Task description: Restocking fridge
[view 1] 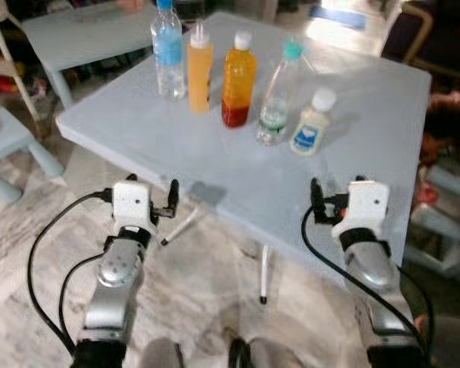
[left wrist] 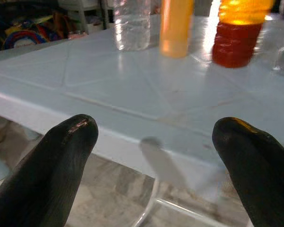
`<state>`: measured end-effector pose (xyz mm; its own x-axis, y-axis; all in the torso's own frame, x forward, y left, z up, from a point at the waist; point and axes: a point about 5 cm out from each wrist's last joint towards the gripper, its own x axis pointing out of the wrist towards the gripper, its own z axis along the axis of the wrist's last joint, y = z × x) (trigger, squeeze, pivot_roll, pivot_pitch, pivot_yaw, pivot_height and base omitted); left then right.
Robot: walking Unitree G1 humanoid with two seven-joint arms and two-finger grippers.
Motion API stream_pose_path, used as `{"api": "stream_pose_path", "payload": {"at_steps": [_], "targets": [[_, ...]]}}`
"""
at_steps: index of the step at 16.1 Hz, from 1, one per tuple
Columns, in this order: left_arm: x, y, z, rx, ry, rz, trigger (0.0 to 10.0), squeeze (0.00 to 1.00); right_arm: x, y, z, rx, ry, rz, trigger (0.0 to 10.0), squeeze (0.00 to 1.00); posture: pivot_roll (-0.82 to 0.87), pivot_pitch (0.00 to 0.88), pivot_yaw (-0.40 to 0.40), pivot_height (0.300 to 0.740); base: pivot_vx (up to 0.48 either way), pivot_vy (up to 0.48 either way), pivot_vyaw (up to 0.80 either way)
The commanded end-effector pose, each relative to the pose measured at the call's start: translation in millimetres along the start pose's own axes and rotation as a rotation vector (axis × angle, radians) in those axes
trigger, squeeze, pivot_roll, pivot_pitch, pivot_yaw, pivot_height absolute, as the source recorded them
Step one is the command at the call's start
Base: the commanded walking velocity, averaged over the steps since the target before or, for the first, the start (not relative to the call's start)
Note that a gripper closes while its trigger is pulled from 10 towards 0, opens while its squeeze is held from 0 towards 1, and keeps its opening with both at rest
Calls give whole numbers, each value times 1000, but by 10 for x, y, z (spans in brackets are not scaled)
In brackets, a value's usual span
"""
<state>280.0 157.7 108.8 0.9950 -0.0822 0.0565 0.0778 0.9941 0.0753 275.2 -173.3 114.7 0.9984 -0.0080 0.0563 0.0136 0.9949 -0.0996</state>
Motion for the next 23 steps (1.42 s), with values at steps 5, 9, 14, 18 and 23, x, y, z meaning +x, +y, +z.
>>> {"api": "stream_pose_path", "payload": {"at_steps": [5,9,14,18,23], "targets": [[-46,121,-22,29,11,45,10000,0,-1,81,49,-20,-29,41,10000,0,2,158,-49,740,0,0,0],[-108,194,-69,43,41,66,10000,0,126,187,400,-56,-157,105,10000,0,20,175,-34,740,0,0,0],[-148,256,-14,77,38,68,10000,0,336,72,563,-86,-214,130,10000,0,60,201,-9,740,0,0,0],[-191,300,7,92,45,66,10000,0,501,-59,698,-113,-253,82,10000,0,79,219,4,740,0,0,0],[-227,328,45,116,56,56,10000,0,691,-59,815,-148,-296,132,10000,0,107,236,18,740,0,0,0]]}}
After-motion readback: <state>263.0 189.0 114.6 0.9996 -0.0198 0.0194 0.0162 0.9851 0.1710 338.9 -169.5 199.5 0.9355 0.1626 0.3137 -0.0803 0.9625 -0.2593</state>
